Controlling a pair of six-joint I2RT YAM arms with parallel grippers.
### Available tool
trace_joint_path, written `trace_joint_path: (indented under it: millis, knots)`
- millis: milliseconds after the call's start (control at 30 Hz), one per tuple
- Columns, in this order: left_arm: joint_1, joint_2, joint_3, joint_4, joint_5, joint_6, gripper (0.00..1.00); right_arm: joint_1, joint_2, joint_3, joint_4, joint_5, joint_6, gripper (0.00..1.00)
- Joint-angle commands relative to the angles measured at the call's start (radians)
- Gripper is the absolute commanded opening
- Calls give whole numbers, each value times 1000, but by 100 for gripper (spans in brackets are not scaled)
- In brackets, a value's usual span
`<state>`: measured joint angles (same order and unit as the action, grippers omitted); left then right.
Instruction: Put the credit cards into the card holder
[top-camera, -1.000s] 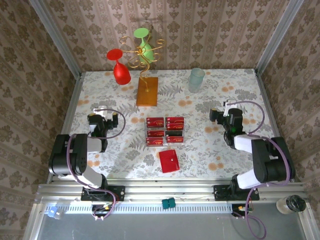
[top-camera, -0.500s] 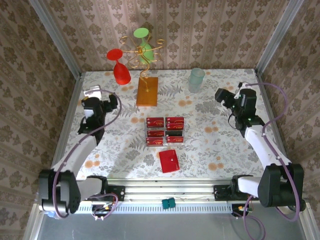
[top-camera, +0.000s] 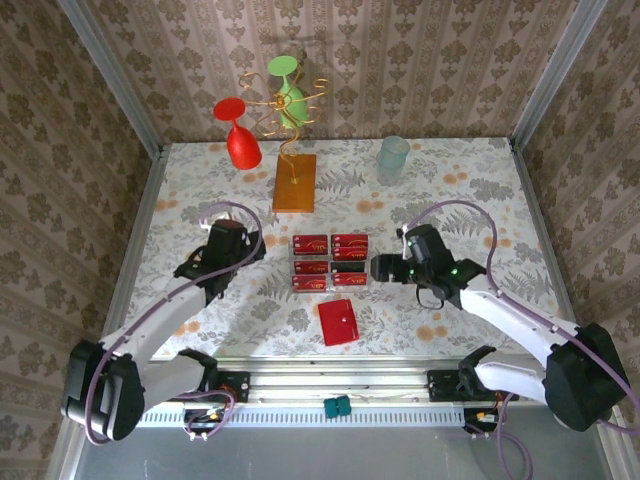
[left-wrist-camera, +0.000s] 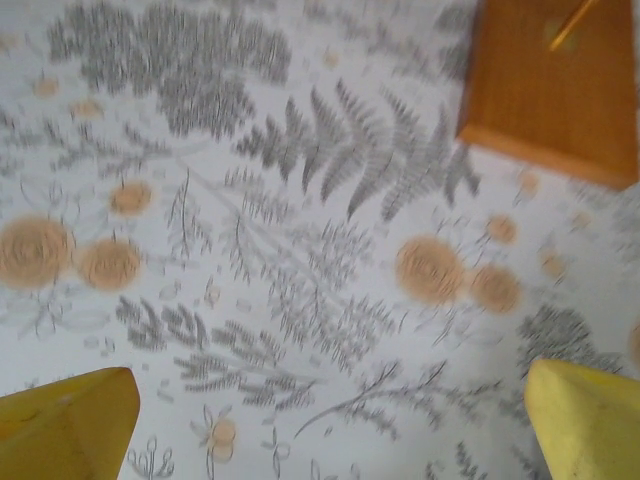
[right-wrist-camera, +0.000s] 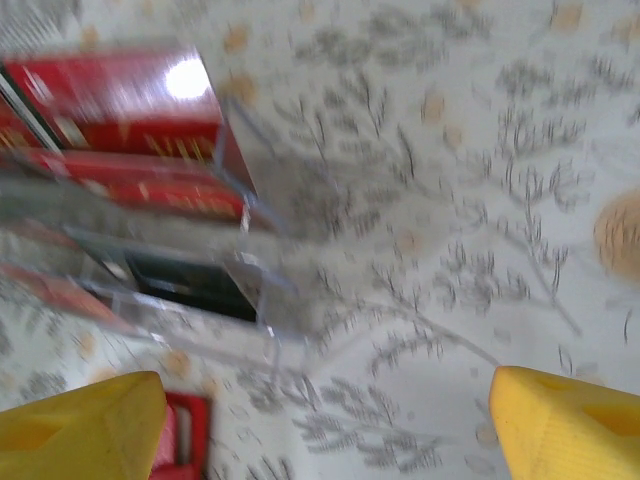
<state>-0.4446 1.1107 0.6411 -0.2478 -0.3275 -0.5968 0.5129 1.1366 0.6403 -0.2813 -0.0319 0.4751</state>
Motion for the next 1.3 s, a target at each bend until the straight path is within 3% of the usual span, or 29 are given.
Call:
trace_joint_path:
  millis: [0, 300, 733, 1000, 1267]
  knots:
    - [-5, 42, -34, -42, -11, -61, 100, 56, -9, -39, -55, 101, 15, 85]
    - [-90, 222, 35, -5, -13, -60, 100, 182, 123, -4, -15, 162, 65, 85]
    - [-133, 365, 113, 38, -20, -45, 100, 191, 288, 97, -24, 241, 78, 85]
    - [-150, 467, 203, 57, -8, -23, 100, 161, 365, 141, -53, 326, 130, 85]
    - [-187, 582, 328, 74, 2, -15, 100, 36, 388, 178, -78, 325, 132, 85]
